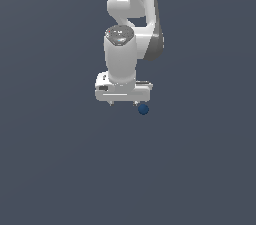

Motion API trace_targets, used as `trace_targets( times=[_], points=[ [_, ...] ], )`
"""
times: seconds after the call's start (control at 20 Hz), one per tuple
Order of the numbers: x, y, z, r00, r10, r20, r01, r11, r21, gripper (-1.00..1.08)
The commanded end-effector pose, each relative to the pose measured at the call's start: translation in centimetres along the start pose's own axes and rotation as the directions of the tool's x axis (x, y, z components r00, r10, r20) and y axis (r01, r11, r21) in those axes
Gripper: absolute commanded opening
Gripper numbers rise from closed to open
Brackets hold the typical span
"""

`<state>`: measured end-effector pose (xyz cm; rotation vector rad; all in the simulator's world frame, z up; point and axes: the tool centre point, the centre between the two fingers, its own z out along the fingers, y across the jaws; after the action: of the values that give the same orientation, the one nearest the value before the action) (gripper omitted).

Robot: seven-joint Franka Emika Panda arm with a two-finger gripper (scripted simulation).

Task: Pick up the object and move it to a goal position.

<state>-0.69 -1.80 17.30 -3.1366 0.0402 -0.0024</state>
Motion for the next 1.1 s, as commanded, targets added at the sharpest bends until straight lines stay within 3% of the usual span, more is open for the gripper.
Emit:
trace_targets(
  times=[0.0, 0.5, 1.05],
  points=[
    [0.0, 0.0, 0.0, 1.0, 0.0, 0.0, 0.0, 1.0, 0.0, 1.0],
    [-0.7, 2.5, 0.9, 1.0, -0.007, 0.031, 0.007, 1.0, -0.013, 1.0],
    [-1.4, 0.3, 2.4, 0.998, -0.052, 0.026, 0.053, 0.999, -0.013, 1.0]
  ],
)
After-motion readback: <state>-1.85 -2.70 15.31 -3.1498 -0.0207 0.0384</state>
